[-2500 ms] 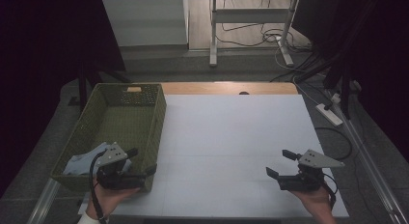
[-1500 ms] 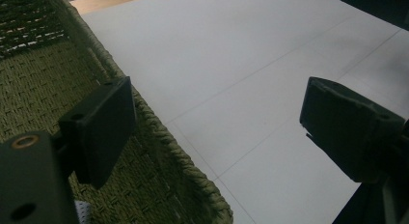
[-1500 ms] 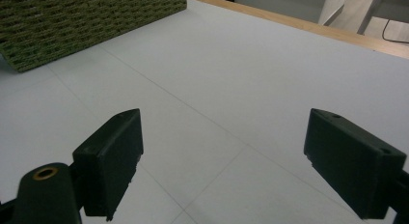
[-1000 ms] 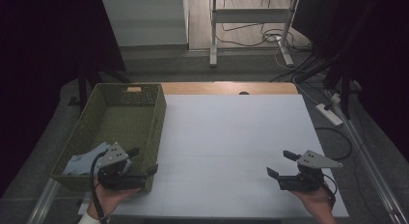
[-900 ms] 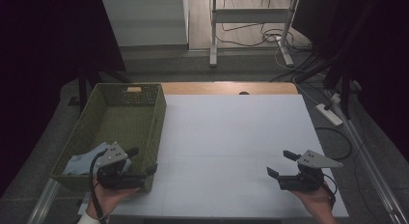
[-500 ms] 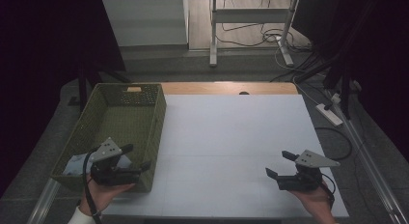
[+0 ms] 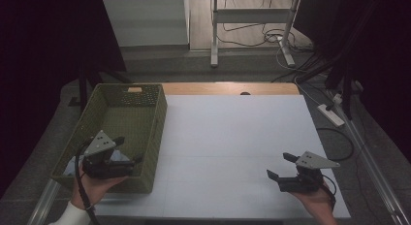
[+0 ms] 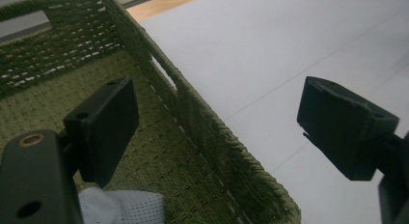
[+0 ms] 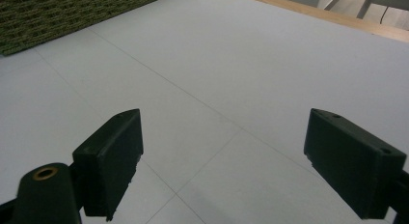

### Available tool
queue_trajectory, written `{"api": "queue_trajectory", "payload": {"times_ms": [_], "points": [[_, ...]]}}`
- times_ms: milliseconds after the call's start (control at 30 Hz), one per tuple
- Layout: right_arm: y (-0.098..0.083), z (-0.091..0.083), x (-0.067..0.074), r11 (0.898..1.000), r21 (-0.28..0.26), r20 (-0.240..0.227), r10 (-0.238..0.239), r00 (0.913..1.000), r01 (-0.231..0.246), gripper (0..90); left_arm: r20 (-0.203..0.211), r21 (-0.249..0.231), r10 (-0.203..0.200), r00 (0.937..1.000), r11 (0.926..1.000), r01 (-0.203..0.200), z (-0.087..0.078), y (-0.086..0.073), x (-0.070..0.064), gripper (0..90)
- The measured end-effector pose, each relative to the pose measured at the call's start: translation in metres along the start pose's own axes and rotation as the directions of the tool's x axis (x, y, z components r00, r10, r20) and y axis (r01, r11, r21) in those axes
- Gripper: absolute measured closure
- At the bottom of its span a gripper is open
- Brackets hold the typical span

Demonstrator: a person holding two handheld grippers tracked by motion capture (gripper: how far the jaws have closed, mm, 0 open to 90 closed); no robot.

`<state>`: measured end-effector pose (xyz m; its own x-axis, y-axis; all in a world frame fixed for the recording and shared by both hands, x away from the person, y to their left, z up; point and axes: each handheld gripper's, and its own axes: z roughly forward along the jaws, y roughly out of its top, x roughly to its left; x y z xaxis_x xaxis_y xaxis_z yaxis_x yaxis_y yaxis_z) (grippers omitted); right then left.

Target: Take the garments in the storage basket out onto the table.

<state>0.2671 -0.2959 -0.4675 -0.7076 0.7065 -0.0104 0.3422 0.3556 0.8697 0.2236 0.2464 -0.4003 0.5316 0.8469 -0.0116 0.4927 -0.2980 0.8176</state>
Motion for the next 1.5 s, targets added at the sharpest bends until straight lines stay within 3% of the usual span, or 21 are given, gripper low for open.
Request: {"api": "queue_trajectory", "payload": {"times_ms": [567, 1033, 1500], "points": [[-0.001, 0.002, 0.000, 1.000, 0.009, -0.002, 0.001, 1.0000, -0.001, 14.0, -0.001, 0.033, -0.057, 0.9984, 0.9978, 0.057, -0.001, 0.004, 0.028, 15.0], [-0.002, 0.003, 0.000, 1.000, 0.019, -0.001, -0.001, 1.0000, 0.002, 14.0, -0.013, 0.072, -0.049, 0.9987, 0.9961, 0.050, 0.002, 0.008, 0.041, 15.0], [-0.002, 0.006, 0.001, 1.000, 0.028, -0.010, 0.001, 1.0000, 0.000, 14.0, -0.010, 0.108, -0.071, 0.9974, 0.9915, 0.072, 0.000, 0.003, 0.058, 15.3]]}}
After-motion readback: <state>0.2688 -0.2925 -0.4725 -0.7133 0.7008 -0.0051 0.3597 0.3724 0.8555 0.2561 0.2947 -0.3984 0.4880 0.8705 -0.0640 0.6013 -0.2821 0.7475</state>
